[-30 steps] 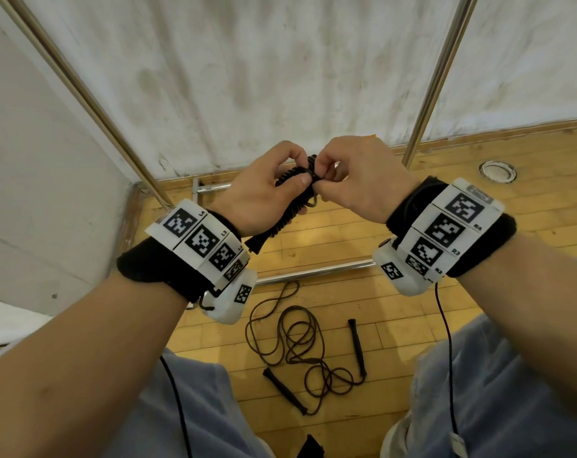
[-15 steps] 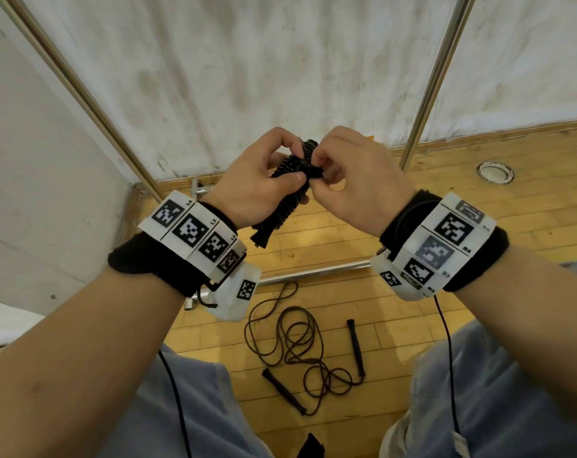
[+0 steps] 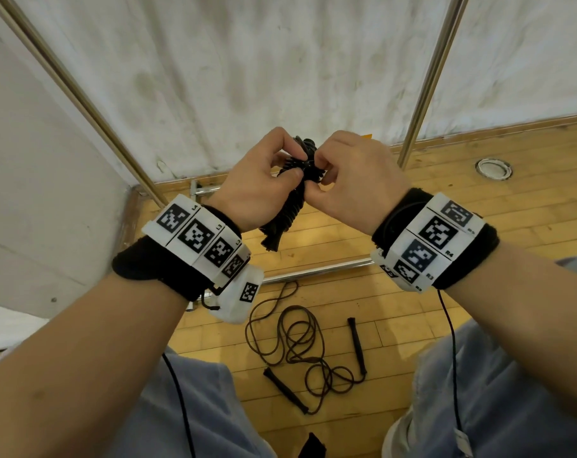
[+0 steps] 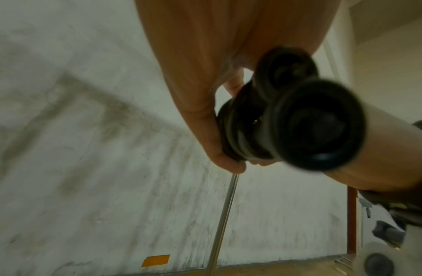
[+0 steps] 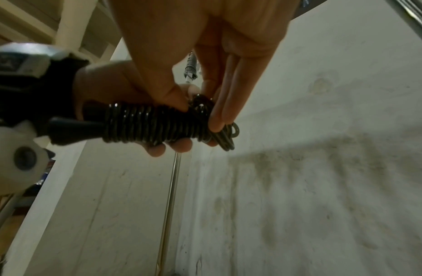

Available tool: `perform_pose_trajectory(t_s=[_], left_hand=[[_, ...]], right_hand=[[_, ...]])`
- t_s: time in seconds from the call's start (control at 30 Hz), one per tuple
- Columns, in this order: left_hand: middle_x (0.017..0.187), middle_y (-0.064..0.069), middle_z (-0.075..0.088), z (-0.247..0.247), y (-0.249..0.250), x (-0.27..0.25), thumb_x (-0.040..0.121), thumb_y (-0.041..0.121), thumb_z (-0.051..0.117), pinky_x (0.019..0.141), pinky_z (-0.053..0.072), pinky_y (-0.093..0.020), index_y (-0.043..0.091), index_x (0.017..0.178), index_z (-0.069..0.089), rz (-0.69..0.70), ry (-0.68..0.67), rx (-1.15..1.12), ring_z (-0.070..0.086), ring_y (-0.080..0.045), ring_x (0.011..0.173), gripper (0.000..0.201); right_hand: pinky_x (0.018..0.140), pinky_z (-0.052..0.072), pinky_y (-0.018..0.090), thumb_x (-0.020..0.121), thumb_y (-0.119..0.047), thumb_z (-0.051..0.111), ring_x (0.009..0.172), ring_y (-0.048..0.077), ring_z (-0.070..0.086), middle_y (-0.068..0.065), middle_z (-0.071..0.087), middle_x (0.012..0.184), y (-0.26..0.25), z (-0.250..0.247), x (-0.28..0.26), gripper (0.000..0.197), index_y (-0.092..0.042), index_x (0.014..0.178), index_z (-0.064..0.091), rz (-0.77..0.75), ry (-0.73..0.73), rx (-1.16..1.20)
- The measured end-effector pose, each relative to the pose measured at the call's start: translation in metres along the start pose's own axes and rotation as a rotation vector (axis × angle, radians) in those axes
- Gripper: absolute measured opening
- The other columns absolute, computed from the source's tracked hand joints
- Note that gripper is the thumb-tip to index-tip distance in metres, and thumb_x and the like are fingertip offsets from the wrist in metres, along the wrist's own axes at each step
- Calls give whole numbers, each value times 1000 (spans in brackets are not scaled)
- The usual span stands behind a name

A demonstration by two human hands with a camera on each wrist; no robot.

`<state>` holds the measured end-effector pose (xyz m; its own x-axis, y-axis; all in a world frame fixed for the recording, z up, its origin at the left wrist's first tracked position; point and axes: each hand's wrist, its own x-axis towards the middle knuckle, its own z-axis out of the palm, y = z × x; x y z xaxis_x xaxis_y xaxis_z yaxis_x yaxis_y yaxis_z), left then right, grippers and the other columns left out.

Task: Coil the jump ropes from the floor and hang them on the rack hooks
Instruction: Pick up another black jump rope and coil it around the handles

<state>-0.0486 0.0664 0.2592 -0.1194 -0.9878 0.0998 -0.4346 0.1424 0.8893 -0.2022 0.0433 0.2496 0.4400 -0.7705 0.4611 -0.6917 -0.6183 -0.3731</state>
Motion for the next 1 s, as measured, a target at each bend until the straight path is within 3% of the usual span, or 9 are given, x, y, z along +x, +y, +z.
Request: perform_pose_trajectory(t_s=[0.17, 0.23, 0.27, 0.33, 0.43, 0.6, 0.73, 0.87, 1.0], left_hand=[[85, -6, 55, 8, 2, 1, 97, 15, 46, 62, 49, -38, 24, 87, 47, -17, 73, -89, 52, -18, 69, 13], [78, -5, 58, 9, 4, 3, 98, 28, 47, 53, 50, -32, 26, 101, 42, -96, 155, -168, 56, -15, 57, 6], [79, -5, 62, 10, 3, 6, 97, 33, 49, 53, 53, -32, 27, 110, 38, -165, 182, -181, 59, -15, 56, 18], [88, -9, 66, 13, 4, 10, 96, 37, 49, 61, 58, -37, 23, 119, 39, -312, 114, -191, 65, -18, 62, 28], [88, -8, 65, 22, 7, 10, 98, 31, 43, 62, 58, -39, 17, 113, 47, -395, 27, -253, 67, -19, 61, 21], [80, -7, 61, 25, 5, 13, 95, 32, 38, 49, 54, -31, 12, 122, 45, -419, 129, -271, 60, -14, 47, 34], [73, -5, 61, 28, 6, 10, 100, 41, 34, 42, 48, -26, 22, 102, 46, -326, 175, -237, 56, -12, 44, 23], [74, -5, 61, 29, 7, 9, 99, 34, 37, 45, 49, -29, 19, 114, 42, -287, 170, -264, 57, -12, 48, 22], [71, -9, 60, 34, 10, 9, 97, 29, 39, 42, 47, -27, 19, 115, 41, -298, 183, -390, 58, -15, 46, 20]], right_hand=[[59, 45, 28, 76, -25, 62, 64, 19, 56, 3, 58, 78, -1, 3, 1, 17, -7, 77, 62, -29, 49, -21], [57, 41, 25, 77, -21, 62, 61, 18, 54, 3, 57, 77, -1, 5, 1, 15, -7, 76, 62, -36, 71, -8], [56, 41, 25, 77, -20, 61, 61, 18, 54, 4, 58, 77, -1, 6, 1, 14, -6, 76, 63, -36, 71, -5], [57, 42, 27, 78, -20, 60, 62, 21, 56, 6, 60, 79, 1, 9, 0, 15, -5, 77, 64, -29, 59, -12], [60, 38, 26, 79, -21, 61, 68, 23, 58, 7, 62, 82, 5, 12, 0, 17, -5, 81, 66, -5, 36, -28], [61, 38, 26, 79, -24, 61, 67, 21, 56, 6, 63, 79, 3, 9, 2, 19, -6, 79, 66, -9, 45, -29], [64, 46, 31, 80, -27, 57, 69, 21, 58, 4, 62, 78, 2, 4, 5, 22, -7, 78, 65, 16, 37, -29], [66, 49, 35, 80, -30, 55, 68, 21, 57, 4, 61, 73, 2, -4, 7, 24, -8, 74, 63, 34, 45, -25], [62, 44, 32, 80, -30, 55, 62, 18, 48, 0, 52, 65, 5, -9, 10, 23, -12, 65, 54, 63, 99, -32]])
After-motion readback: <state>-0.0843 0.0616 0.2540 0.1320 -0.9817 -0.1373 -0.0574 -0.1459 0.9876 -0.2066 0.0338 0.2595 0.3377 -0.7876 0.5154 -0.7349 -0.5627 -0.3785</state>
